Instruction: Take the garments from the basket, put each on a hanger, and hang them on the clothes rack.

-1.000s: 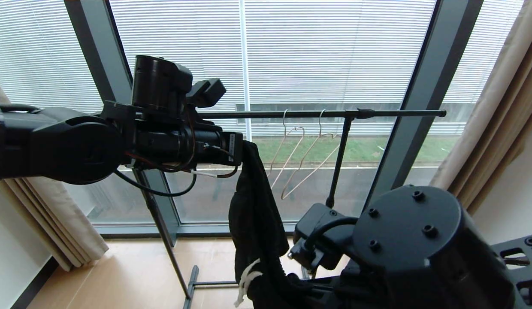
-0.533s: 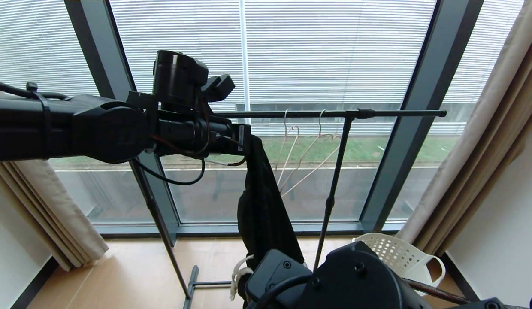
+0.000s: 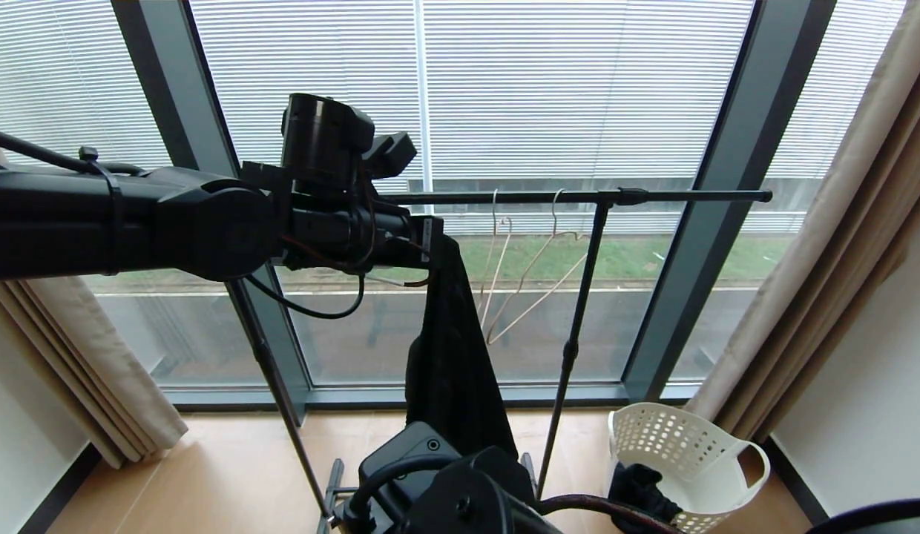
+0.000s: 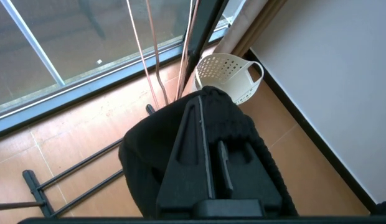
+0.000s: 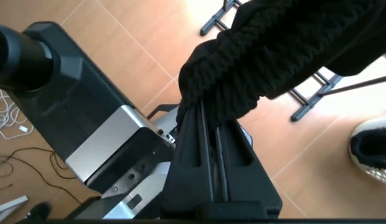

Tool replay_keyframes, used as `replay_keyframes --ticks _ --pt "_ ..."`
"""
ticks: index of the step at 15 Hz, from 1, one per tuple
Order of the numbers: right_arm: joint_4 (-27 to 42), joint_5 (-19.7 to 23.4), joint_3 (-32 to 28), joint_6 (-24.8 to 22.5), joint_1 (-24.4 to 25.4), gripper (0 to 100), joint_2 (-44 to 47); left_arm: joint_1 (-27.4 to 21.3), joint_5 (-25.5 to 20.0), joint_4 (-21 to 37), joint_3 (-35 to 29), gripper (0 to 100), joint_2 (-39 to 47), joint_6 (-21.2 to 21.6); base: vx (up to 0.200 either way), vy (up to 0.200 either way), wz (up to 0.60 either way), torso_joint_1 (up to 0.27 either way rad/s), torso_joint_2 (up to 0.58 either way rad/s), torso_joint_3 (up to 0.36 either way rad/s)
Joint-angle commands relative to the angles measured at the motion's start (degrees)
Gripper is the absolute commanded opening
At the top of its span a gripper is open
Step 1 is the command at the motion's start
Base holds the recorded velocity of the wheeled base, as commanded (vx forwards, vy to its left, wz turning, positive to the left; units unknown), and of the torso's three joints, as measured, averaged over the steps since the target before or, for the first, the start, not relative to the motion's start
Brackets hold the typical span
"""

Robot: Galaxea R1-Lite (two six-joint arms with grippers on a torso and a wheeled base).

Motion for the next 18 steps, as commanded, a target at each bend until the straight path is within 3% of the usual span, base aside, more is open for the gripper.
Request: replay_keyframes --ticks 1,5,6,9,11,13,14,16,18 --pt "0.1 -0.8 1.3 0.3 -2.2 0 -0.7 0.0 0.1 0.0 0.5 0 -0.1 -0.1 0.0 0.0 0.0 0.0 0.0 0.0" --pt "0.7 -3.7 12.6 -0.2 -10.3 0 -9.6 0.2 0.1 0.0 2.3 0 -1.1 0.1 0.0 0.0 0.0 0.0 0.0 0.0" --pt "0.4 -5.5 16.1 -0.9 -15.2 0 -11.2 0.3 0.1 0.0 3.2 0 -1.8 0.2 0.0 0.0 0.0 0.0 0.0 0.0" --pt "0.1 -6.7 15.7 -2.0 -27.9 0 -10.5 0.4 0.2 0.0 6.0 0 -4.2 0.4 0.0 0.0 0.0 0.0 0.0 0.0" --pt "-0.6 -6.9 8.8 -3.3 -35.0 0 -6.8 0.6 0.2 1.2 10.6 0 -7.7 2.6 0.0 0.0 0.0 0.0 0.0 0.0" --pt "-0.7 -7.7 3.6 -3.3 -35.8 0 -3.7 0.6 0.2 2.8 13.8 0 -10.3 4.3 0.0 0.0 0.0 0.0 0.0 0.0" --pt "-0.7 -10.1 -3.2 -3.2 -36.0 0 0.8 0.2 0.2 4.3 18.3 0 -13.5 6.3 0.0 0.0 0.0 0.0 0.0 0.0" --pt "-0.5 -11.7 -9.7 -3.3 -35.9 0 5.2 -0.5 0.3 5.2 23.0 0 -16.3 7.9 0.0 0.0 0.0 0.0 0.0 0.0" --pt "0.1 -12.0 -20.7 -3.3 -35.9 0 12.3 -3.7 4.6 5.9 30.4 0 -19.0 10.7 0.0 0.0 0.0 0.0 0.0 0.0"
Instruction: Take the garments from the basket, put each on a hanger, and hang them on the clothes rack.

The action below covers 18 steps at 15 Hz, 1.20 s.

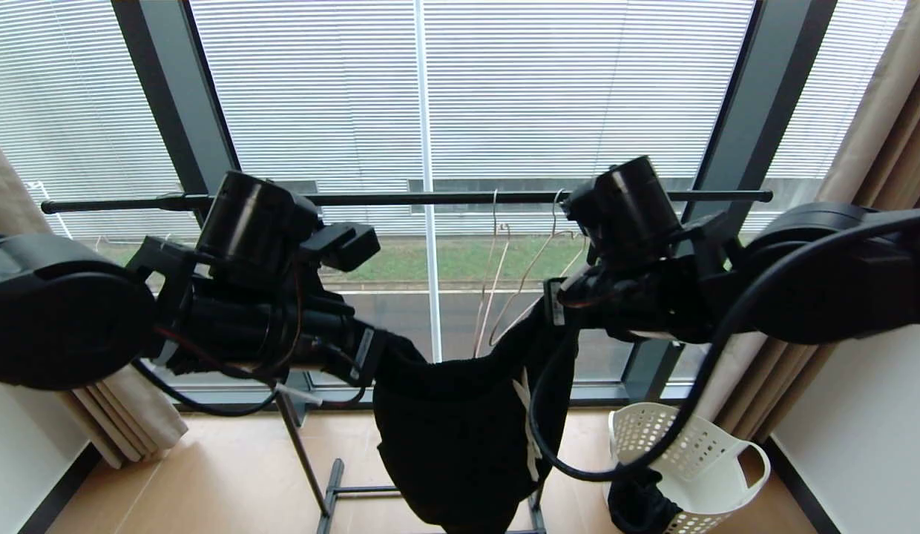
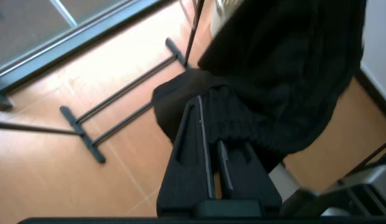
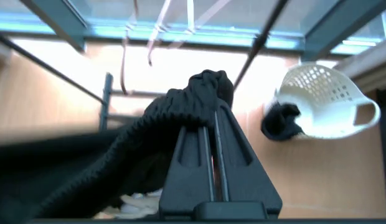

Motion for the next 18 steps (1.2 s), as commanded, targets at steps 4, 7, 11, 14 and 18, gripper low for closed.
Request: replay_keyframes --ticks 4,7,11,14,18 --pt "3.0 -0.9 -23.4 -0.1 1.4 0 17.5 -16.1 8.3 0.1 12.5 0 -5.3 -2.0 0.0 0.0 0.0 0.0 0.0 0.0" --pt "3.5 -0.9 -28.6 0.0 3.4 0 19.4 -22.2 8.3 0.0 10.0 0 -5.2 -8.8 0.0 0.0 0.0 0.0 0.0 0.0" --pt "3.5 -0.9 -29.6 0.6 5.3 0 20.4 -26.6 8.0 -0.1 6.1 0 -4.9 -15.5 0.0 0.0 0.0 0.0 0.0 0.0" --pt "5.0 -0.8 -28.0 3.3 5.7 0 19.0 -26.7 8.4 0.0 6.7 0 -5.0 -16.2 0.0 0.0 0.0 0.0 0.0 0.0" --pt "7.4 -0.3 -18.3 4.9 4.6 0 9.4 -21.6 11.0 -0.1 12.7 0 -8.0 -15.5 0.0 0.0 0.0 0.0 0.0 0.0"
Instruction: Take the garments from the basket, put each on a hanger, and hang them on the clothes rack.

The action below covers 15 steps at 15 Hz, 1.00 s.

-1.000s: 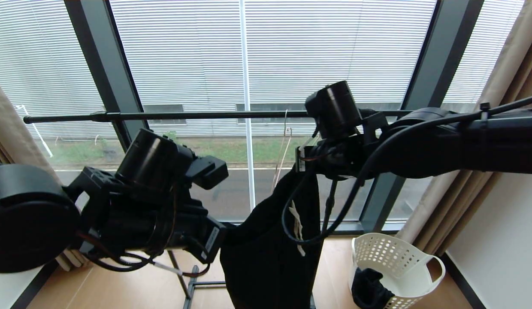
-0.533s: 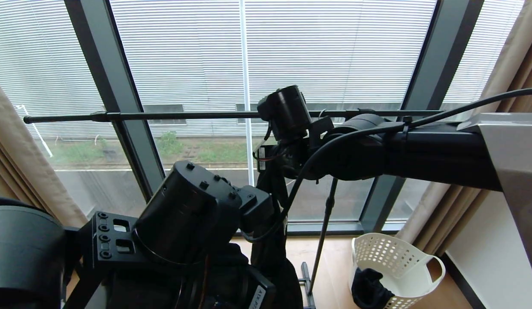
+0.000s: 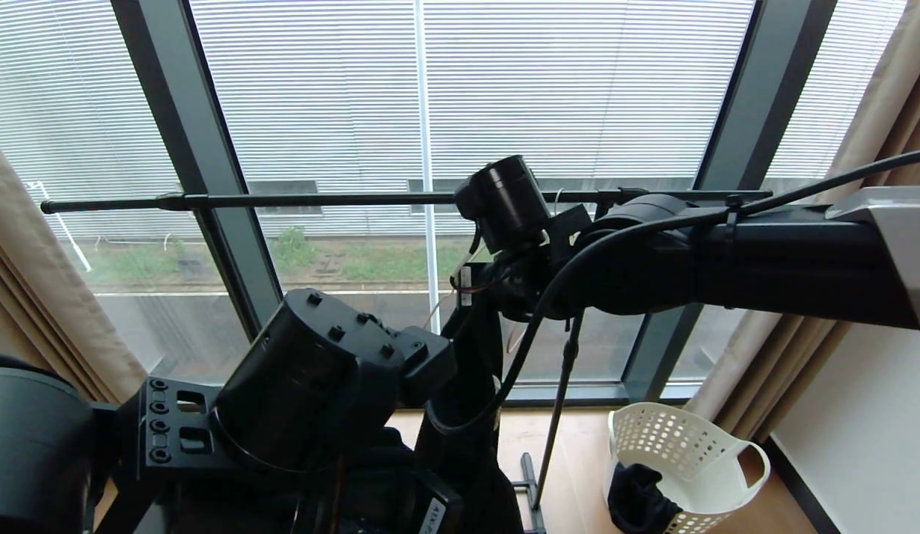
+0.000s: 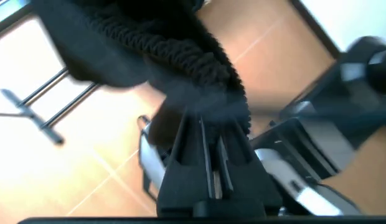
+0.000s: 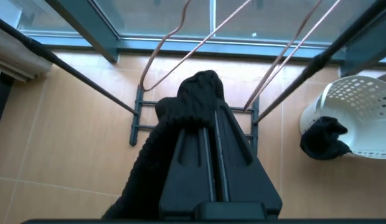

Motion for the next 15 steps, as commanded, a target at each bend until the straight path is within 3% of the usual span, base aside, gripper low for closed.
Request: replay_keyframes --ticks 1,5,8,12,15 --pt "0.1 -0.1 8.6 0.0 -0.4 0 -8.2 3.7 1.5 -0.1 3.1 0 -2.1 0.5 0.0 0.0 0.0 0.0 0.0 0.0" --pt "-0.2 -0.7 19.3 -0.4 -1.9 0 -17.1 12.7 1.5 -0.2 4.4 0 -2.5 3.5 0.0 0.0 0.0 0.0 0.0 0.0" --pt "-0.3 -3.0 27.9 -3.2 -2.6 0 -23.0 18.9 1.3 -5.5 4.2 0 0.4 5.7 0.0 0.0 0.0 0.0 0.0 0.0" --pt "-0.4 -5.3 37.7 -4.7 0.1 0 -28.5 20.0 1.3 -8.8 0.9 0 5.2 7.2 0.0 0.0 0.0 0.0 0.0 0.0" --pt "-0.5 -8.4 41.4 -4.8 2.5 0 -27.9 20.0 1.3 -8.8 -7.4 0 11.5 7.0 0.0 0.0 0.0 0.0 0.0 0.0"
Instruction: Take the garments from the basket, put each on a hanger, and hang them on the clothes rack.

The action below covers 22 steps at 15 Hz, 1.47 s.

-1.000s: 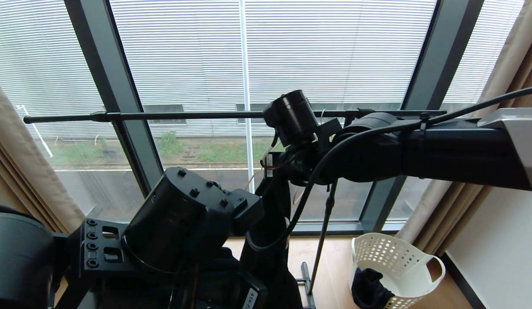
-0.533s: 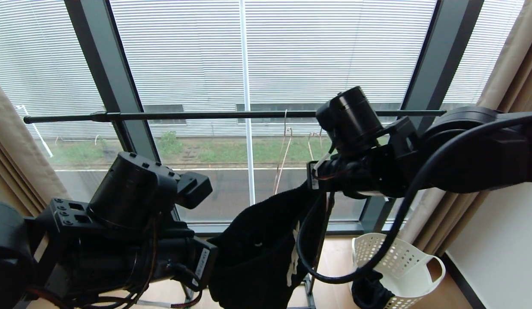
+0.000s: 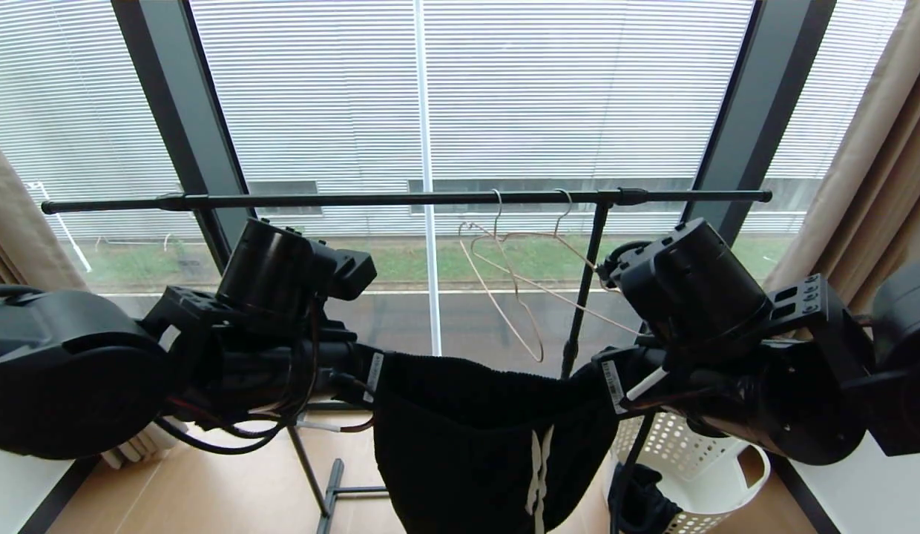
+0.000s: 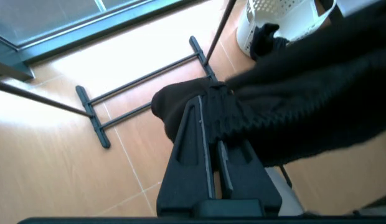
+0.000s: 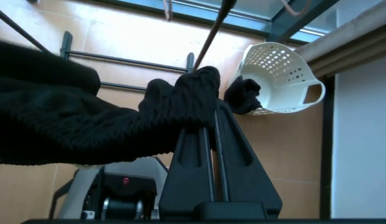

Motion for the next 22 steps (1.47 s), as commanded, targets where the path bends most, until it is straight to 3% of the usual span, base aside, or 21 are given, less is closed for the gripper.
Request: replay_keyframes --ticks 1,11,14,15,19,21,22 --pt "0.0 -2.3 1.2 0.0 0.6 0 -0.4 -0.1 0.0 0.0 -4.6 0 5.4 -0.1 0.0 0.0 0.0 0.0 0.0 0.0" --pt "0.1 -2.9 2.0 -0.4 -1.3 0 0.9 -1.5 0.0 0.0 -9.9 0 6.0 0.2 0.0 0.0 0.0 0.0 0.0 0.0" --pt "-0.2 -2.8 4.3 -2.8 -2.6 0 2.1 -2.6 0.2 0.2 -13.3 0 6.2 0.2 0.0 0.0 0.0 0.0 0.0 0.0" --pt "-0.3 -2.8 4.5 -2.9 -2.6 100 2.1 -2.8 0.2 0.2 -13.4 0 6.2 0.2 0.0 0.0 0.0 0.0 0.0 0.0" --pt "-6.1 -2.5 13.9 -13.2 -2.5 100 0.2 -3.6 0.9 0.0 -17.3 0 8.1 -1.1 0.0 0.0 0.0 0.0 0.0 0.0" --pt "-14.0 0.1 19.6 -18.7 -2.5 100 -1.5 -4.3 1.4 0.1 -18.3 0 8.2 -2.6 0.0 0.0 0.0 0.0 0.0 0.0" --pt "-20.4 5.3 22.6 -20.5 -2.5 100 -2.6 -4.4 1.5 0.1 -18.3 0 8.2 -2.6 0.0 0.0 0.0 0.0 0.0 0.0"
